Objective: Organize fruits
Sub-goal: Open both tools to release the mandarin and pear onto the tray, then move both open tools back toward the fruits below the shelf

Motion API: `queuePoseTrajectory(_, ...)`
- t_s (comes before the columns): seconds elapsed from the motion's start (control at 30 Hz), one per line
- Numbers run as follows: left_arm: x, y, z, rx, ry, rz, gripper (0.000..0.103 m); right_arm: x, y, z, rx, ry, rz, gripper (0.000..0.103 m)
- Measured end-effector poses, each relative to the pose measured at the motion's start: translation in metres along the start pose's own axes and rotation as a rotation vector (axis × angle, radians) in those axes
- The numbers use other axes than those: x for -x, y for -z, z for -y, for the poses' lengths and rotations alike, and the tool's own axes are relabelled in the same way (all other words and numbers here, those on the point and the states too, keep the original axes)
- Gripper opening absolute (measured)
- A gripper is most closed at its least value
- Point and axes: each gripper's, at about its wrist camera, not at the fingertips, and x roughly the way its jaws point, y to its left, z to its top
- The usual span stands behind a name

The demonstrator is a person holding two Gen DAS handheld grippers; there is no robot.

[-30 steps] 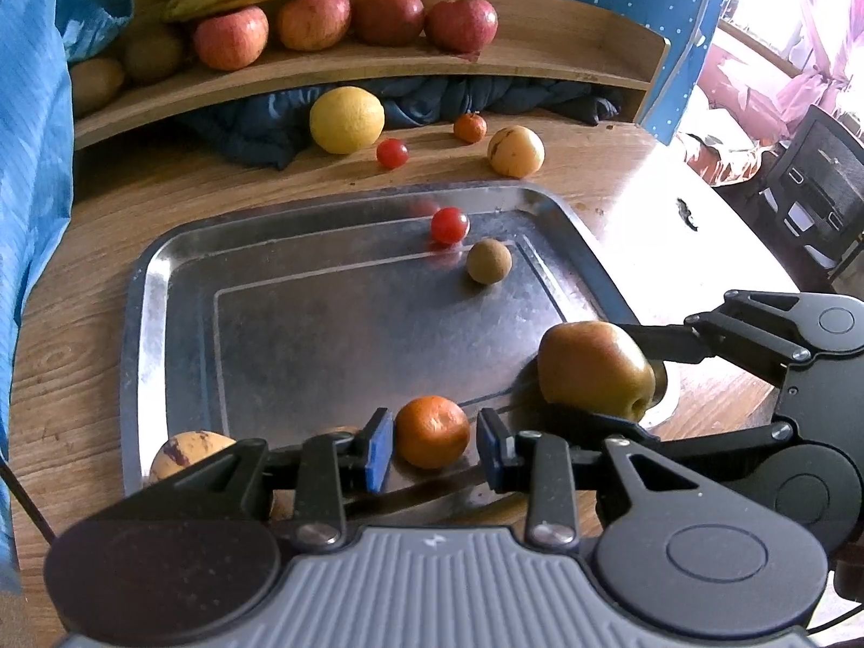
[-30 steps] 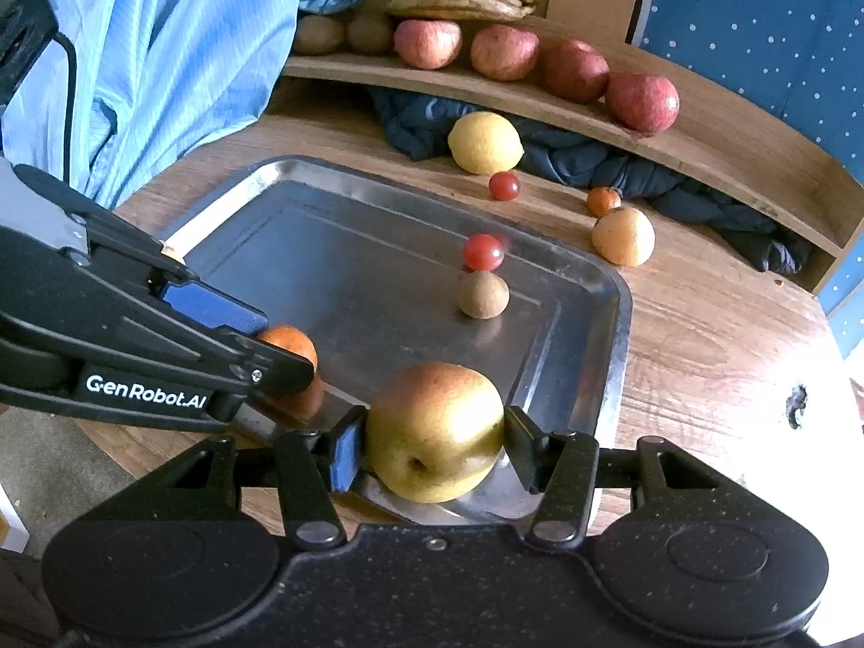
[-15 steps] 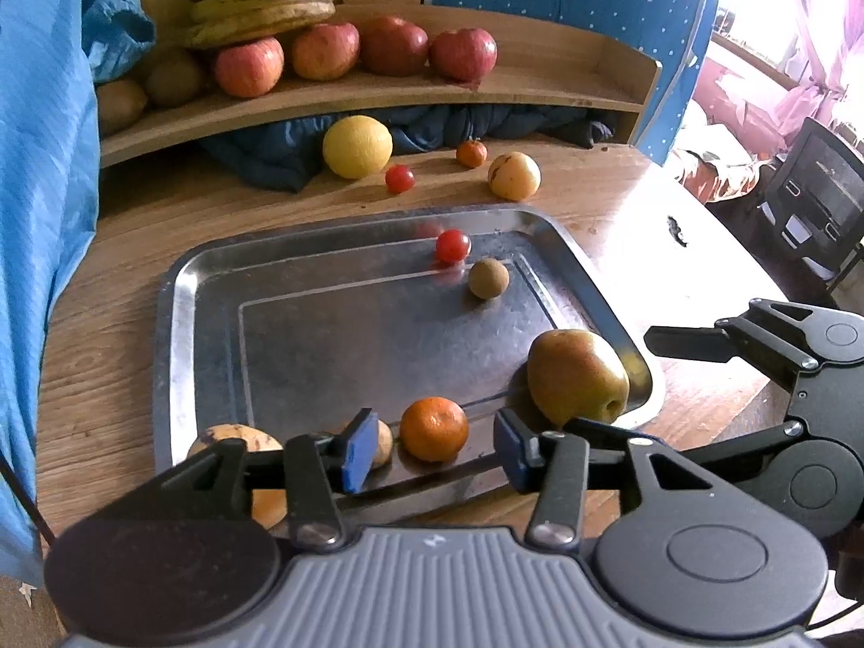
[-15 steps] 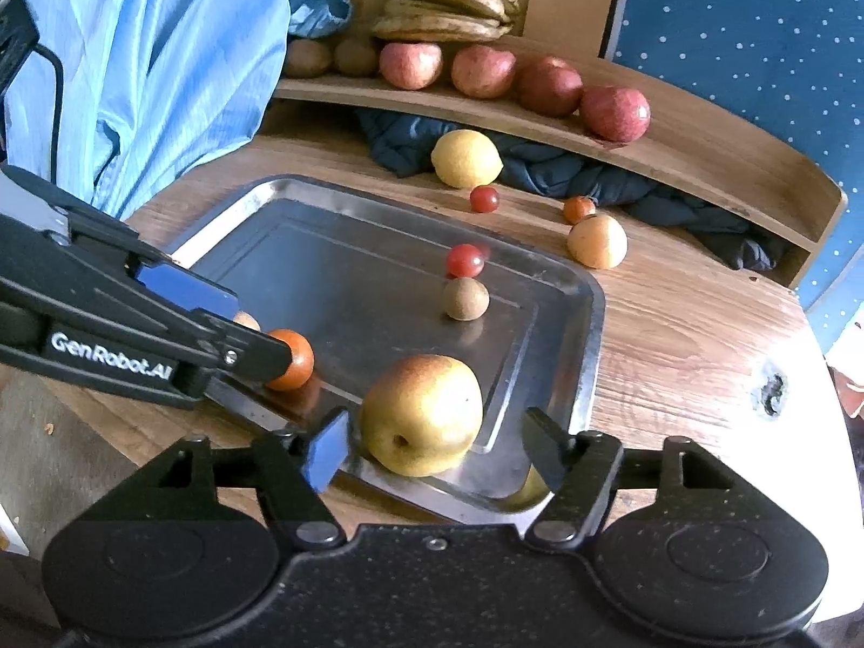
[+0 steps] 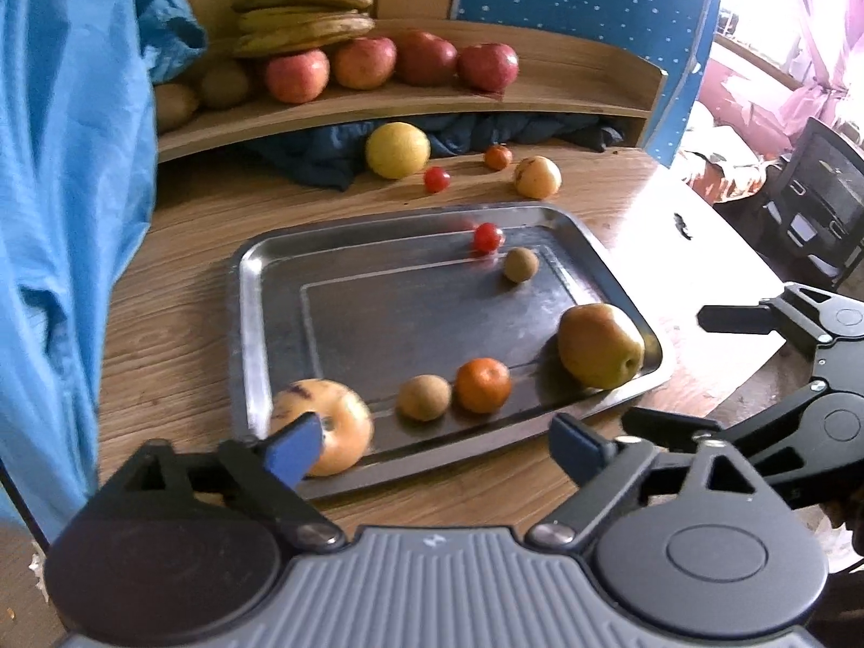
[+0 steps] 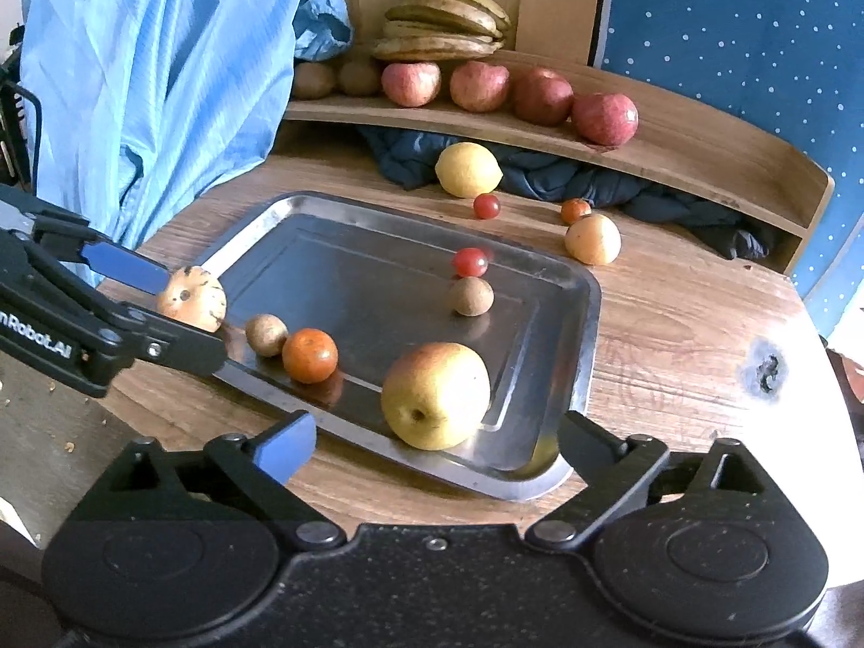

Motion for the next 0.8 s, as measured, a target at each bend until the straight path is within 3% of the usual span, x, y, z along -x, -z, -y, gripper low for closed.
queuePoseTrajectory(0.03,0.003,0.001,-0.002,0.004,-0.011,0.003,0.102,0.001,0.000,0.000,0.000,-0.002,0.001,0.100)
queuePoseTrajectory(0.4,0.007,0.009,-0.027,0.007,-0.103,-0.044,0.103,-0.008,-0.002,-0.006,0.009,0.029,-0.045,0.102)
queuePoseTrajectory(0.8,-0.005,-0.011,-0.034,-0.014,-0.102,-0.051,0.103,-0.010,-0.011,-0.004,-0.024,0.029,-0.045,0.102)
